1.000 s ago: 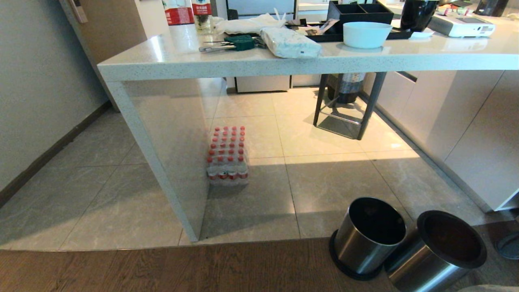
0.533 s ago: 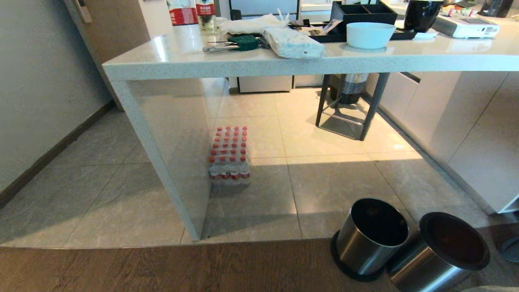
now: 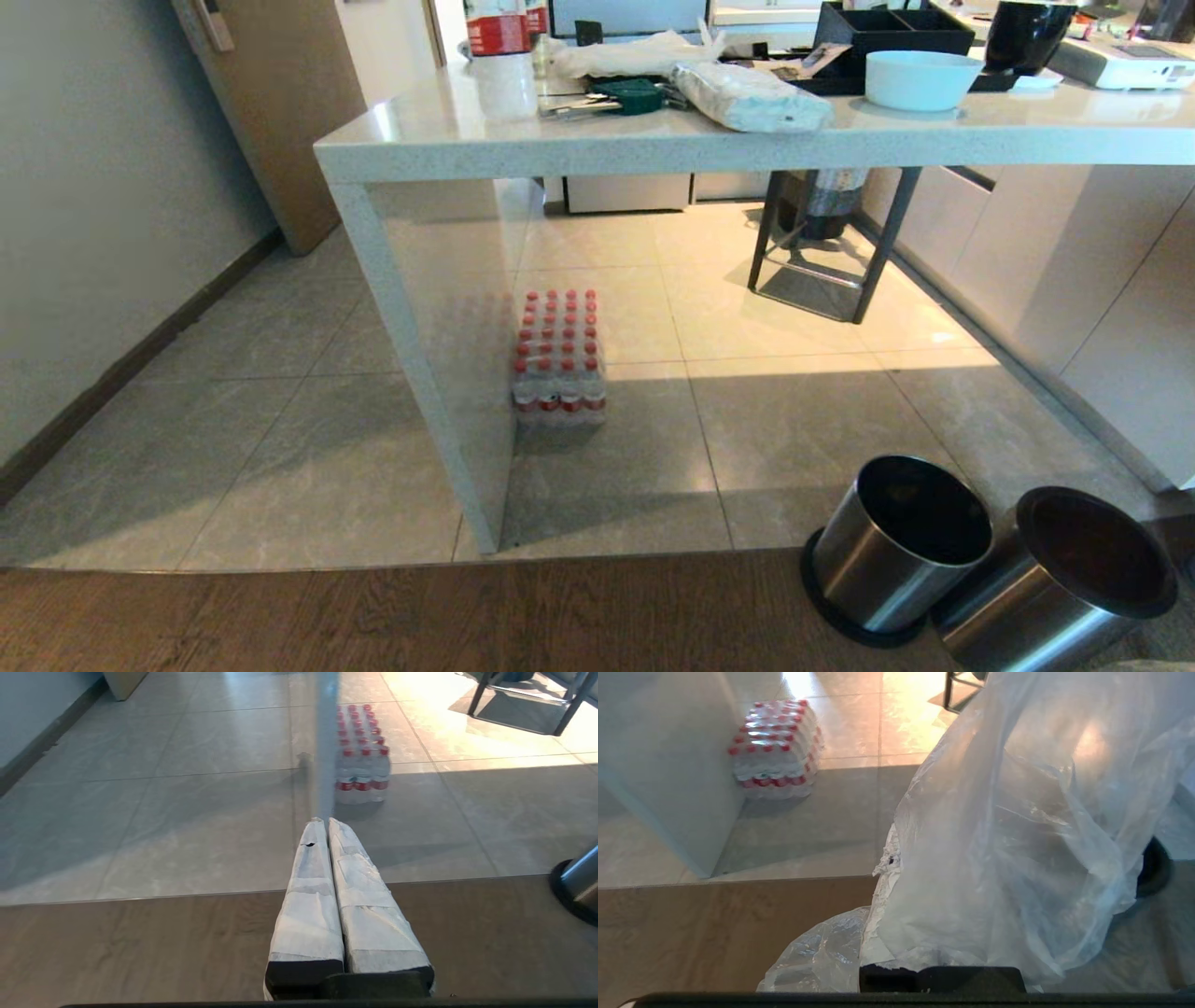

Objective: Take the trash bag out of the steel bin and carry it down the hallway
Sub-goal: Put the trash bag at the door

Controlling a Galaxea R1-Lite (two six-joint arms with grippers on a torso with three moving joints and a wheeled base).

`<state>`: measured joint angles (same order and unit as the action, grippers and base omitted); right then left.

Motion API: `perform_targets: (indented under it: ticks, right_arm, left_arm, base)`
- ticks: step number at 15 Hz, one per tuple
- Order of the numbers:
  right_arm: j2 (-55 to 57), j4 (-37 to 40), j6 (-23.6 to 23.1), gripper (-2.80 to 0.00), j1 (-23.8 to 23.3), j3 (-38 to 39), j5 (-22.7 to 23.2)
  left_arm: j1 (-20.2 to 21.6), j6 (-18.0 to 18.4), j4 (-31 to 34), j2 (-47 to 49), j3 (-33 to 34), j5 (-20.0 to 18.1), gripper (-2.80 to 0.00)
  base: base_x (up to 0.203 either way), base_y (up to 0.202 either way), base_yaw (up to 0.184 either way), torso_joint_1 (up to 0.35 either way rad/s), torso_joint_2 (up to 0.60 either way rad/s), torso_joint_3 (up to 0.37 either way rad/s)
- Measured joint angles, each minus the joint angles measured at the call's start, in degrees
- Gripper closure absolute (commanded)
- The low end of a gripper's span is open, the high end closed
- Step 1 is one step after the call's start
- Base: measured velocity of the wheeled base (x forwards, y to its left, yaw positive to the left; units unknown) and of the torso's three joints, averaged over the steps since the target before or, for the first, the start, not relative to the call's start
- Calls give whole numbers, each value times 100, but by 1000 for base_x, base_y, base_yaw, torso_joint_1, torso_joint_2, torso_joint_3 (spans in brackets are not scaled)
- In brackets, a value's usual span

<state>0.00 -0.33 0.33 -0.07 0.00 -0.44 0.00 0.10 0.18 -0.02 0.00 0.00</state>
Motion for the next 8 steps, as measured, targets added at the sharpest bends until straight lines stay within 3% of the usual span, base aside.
perform_targets:
  ticks: [8]
  right_arm:
    - [0, 1, -2, 0, -2, 0, 0]
  left_arm:
    - [0, 9, 0, 0, 0, -1, 0]
  base:
    - [0, 193, 1, 4, 2, 3]
